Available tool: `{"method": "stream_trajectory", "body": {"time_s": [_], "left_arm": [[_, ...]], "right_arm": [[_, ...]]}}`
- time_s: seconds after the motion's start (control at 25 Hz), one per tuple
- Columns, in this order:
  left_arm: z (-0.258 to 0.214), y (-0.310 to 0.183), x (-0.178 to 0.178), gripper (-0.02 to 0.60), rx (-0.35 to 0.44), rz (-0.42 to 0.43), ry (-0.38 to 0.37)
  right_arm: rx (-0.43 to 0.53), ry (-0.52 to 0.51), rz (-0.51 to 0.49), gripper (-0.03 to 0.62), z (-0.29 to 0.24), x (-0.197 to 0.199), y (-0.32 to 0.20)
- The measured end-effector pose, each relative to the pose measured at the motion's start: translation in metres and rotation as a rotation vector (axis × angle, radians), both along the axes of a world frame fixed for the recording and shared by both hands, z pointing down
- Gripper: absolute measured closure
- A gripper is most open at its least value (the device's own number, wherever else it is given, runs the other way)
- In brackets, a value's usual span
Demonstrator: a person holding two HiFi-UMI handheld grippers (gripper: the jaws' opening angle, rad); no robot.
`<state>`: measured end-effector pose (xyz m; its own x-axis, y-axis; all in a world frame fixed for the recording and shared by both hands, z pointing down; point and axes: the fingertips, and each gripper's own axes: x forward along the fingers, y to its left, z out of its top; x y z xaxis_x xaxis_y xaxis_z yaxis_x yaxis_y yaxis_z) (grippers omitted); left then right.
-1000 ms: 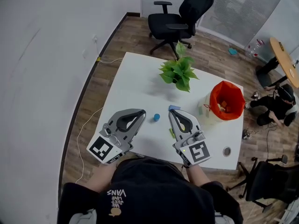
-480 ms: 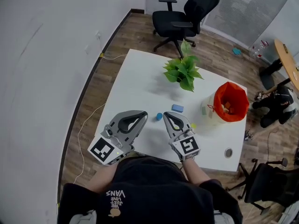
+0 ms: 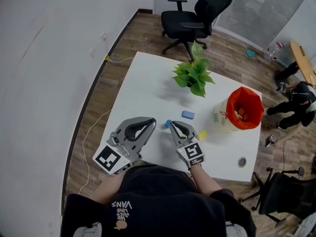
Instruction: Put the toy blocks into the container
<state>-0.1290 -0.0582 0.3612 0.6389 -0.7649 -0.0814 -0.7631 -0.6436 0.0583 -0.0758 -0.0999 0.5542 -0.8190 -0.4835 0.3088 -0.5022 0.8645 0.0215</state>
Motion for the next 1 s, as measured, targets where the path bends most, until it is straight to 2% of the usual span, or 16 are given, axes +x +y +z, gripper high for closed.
{"method": "stream_trajectory", "body": {"time_s": [0.08, 0.16, 0.44, 0.68, 0.88, 0.92, 0.96, 1.0], "left_arm": [[0.001, -0.001, 0.001, 0.571, -0.002, 0.002, 0.001], [0.002, -0.001, 0.002, 0.571, -0.008, 0.003, 0.005], [0.004, -0.003, 0.002, 0.571, -0.014, 0.0, 0.006], [0.004, 0.001, 0.001, 0.571, -0.015, -0.004, -0.002], [0.004, 0.005, -0.003, 0.571, -0.027, -0.018, -0.006], [0.004, 0.005, -0.004, 0.571, -0.025, -0.018, -0.009], [0.004, 0.005, -0.004, 0.571, -0.024, -0.018, -0.011], [0.004, 0.005, -0.004, 0.571, -0.024, -0.018, -0.011]], "right_arm": [[-0.025, 0.018, 0.008, 0.565, 0.012, 0.001, -0.002], [-0.063, 0.046, 0.019, 0.424, 0.025, 0.002, -0.003], [-0.134, 0.131, -0.004, 0.382, 0.057, -0.005, -0.003], [-0.153, 0.16, -0.008, 0.382, 0.068, -0.01, -0.007], [-0.13, 0.213, -0.017, 0.386, 0.073, -0.011, -0.01], [-0.126, 0.221, -0.025, 0.404, 0.074, -0.011, -0.01], [-0.123, 0.227, -0.034, 0.449, 0.075, -0.012, -0.01], [-0.121, 0.23, -0.042, 0.451, 0.075, -0.012, -0.01]]}}
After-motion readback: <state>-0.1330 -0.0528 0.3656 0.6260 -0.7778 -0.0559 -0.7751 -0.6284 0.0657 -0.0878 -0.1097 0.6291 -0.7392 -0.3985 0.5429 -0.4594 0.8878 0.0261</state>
